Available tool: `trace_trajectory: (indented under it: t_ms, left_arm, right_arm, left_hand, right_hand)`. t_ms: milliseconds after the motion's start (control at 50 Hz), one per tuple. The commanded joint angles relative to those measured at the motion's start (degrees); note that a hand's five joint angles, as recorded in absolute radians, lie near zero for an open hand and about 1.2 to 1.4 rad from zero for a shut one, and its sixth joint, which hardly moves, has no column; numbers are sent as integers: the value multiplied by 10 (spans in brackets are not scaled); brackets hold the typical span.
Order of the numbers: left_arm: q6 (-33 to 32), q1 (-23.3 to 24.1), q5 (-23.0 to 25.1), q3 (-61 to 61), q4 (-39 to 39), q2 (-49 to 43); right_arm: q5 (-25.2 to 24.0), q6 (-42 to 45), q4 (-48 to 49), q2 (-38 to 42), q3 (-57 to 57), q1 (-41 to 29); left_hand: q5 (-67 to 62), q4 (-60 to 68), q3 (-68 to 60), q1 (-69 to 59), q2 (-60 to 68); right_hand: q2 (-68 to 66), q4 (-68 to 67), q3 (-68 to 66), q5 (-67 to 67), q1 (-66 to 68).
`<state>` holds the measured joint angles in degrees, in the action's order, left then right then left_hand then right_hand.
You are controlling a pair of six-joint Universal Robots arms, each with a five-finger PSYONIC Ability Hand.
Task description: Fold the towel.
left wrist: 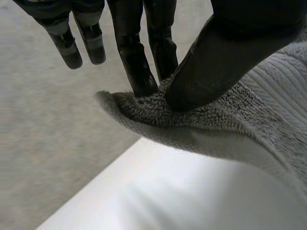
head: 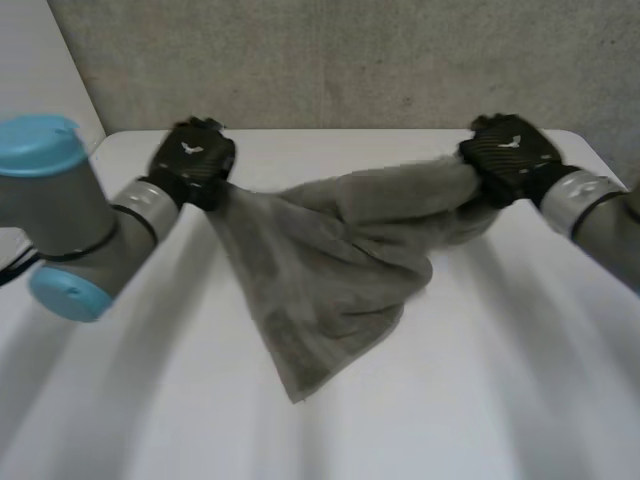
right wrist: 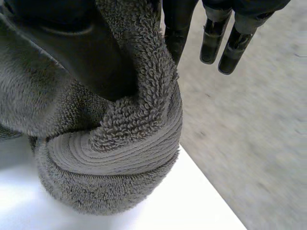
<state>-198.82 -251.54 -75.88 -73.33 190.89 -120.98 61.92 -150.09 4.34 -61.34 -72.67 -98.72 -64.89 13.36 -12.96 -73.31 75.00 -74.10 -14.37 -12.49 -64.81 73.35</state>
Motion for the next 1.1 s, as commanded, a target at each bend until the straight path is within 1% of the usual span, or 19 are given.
trace_trajectory:
  t_ms: [20, 160, 220, 240, 260, 300, 360, 400, 420, 460, 480, 520, 580, 620, 760, 840, 940, 1040, 1100]
  left_arm:
    - [2, -39, 4, -37, 0, 59]
    - [1, -52, 7, -96, 1, 97]
    - [1, -52, 19, -137, 0, 115]
    - [2, -52, 26, -159, 0, 125]
    - [2, -52, 26, -160, 0, 125]
    - [0, -53, 42, -214, 1, 146]
    - [0, -53, 62, -269, 0, 165]
    - [0, -53, 71, -296, -1, 174]
    - [0, -53, 71, -297, -1, 174]
    - [0, -61, 86, -343, -3, 195]
    - [0, -61, 86, -343, -3, 196]
    - [0, -77, 99, -375, -5, 216]
    - [0, -86, 105, -383, -6, 225]
    - [0, -101, 116, -387, -7, 243]
    - [2, -113, 129, -381, -9, 268]
    - [5, -106, 130, -378, -8, 276]
    - [8, -89, 130, -365, -3, 273]
    - [8, -63, 123, -340, 0, 253]
    - [8, -54, 121, -321, -1, 219]
  right_arm:
    - [10, -4, -1, -41, -49, 39]
    - [7, -1, -7, -69, -110, 42]
    - [2, -1, -7, -71, -143, 46]
    - [-1, 1, -6, -74, -162, 47]
    - [-1, 1, -6, -74, -162, 47]
    - [-5, 11, -6, -84, -205, 47]
    - [-8, 23, -7, -87, -226, 48]
    - [-24, 77, -15, -90, -263, 50]
    - [-24, 77, -15, -90, -263, 50]
    - [-33, 132, -41, -99, -287, 73]
    - [-33, 132, -41, -99, -288, 73]
    - [-41, 146, -59, -106, -294, 90]
    - [-46, 148, -91, -119, -294, 103]
    - [-54, 144, -101, -137, -291, 104]
    - [-87, 106, -96, -187, -298, 101]
    - [-111, 101, -87, -205, -314, 94]
    - [-112, 105, -68, -202, -316, 71]
    - [-104, 108, -55, -187, -309, 49]
    - [-90, 125, -46, -149, -292, 31]
  left_hand:
    - [-51, -34, 30, -67, 50]
    - [-51, -34, 30, -67, 50]
    - [-51, -34, 30, -67, 50]
    - [-51, -34, 30, -67, 50]
    - [-51, -34, 30, -67, 50]
    - [-51, -34, 30, -67, 50]
    - [-51, -34, 30, -67, 50]
    - [-51, -34, 30, -67, 50]
    - [-51, -34, 30, -67, 50]
    - [39, -34, 30, 23, -40]
    - [39, -34, 30, 24, -41]
    - [165, -34, 30, 149, -166]
    - [203, -34, 30, 187, -204]
    - [278, -34, 30, 262, -279]
    - [350, -34, 30, 335, -351]
    - [446, -34, 30, 431, -447]
    - [534, -34, 30, 518, -535]
    - [546, -34, 30, 530, -547]
    - [542, -34, 30, 527, -544]
  right_hand:
    - [-59, 44, 25, -52, 67]
    - [-34, 44, 25, -27, 42]
    - [65, 44, 25, 72, -57]
    - [133, 44, 25, 140, -126]
    - [134, 44, 25, 141, -126]
    - [348, 44, 25, 355, -341]
    - [408, 44, 25, 415, -400]
    - [495, 44, 25, 502, -488]
    - [496, 44, 25, 503, -488]
    - [542, 44, 25, 549, -535]
    - [543, 44, 25, 550, -535]
    - [566, 44, 25, 573, -559]
    - [598, 44, 25, 605, -591]
    - [613, 44, 25, 620, -606]
    - [630, 44, 25, 637, -623]
    - [623, 44, 25, 631, -616]
    - [610, 44, 25, 617, -602]
    - [603, 44, 25, 610, -596]
    - [590, 44, 25, 597, -582]
